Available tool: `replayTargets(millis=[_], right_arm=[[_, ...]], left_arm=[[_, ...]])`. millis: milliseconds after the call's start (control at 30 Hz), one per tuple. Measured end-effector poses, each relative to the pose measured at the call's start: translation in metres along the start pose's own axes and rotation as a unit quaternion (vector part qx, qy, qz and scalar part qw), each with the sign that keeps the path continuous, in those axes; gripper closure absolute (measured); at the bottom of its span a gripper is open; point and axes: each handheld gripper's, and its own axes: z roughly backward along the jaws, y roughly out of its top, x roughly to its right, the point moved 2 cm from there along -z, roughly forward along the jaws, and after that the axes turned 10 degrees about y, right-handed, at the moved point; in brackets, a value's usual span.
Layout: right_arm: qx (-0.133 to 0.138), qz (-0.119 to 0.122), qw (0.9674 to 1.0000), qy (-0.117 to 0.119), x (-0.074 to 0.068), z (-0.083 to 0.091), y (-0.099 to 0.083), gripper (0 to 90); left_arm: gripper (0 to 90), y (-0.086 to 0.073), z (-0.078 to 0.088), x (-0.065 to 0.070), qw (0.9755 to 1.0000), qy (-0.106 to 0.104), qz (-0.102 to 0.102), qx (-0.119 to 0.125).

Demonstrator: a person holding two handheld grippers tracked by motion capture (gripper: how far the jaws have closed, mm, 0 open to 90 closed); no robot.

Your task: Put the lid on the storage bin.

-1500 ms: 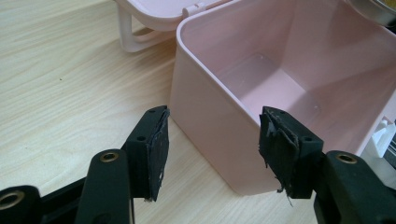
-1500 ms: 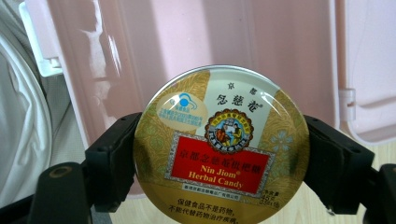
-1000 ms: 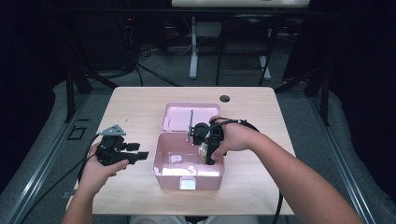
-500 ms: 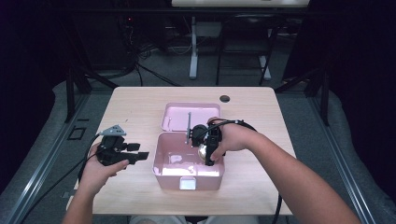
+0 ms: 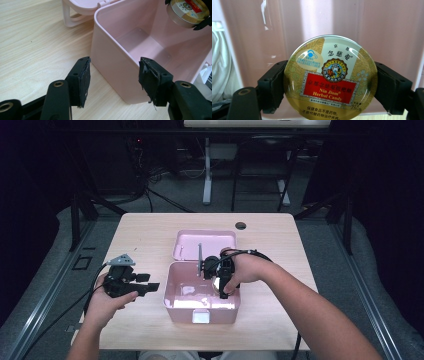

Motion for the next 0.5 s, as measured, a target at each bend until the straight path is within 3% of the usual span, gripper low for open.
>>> replayTargets(millis=[500], right_arm=[[0.000,-0.014,0.9999,0.008,0.006,-0.017,-0.004,19.8]], left_arm=[[42.9,0.000,-0.002,0.001,1.0000,-0.001,-0.002,-0.003]])
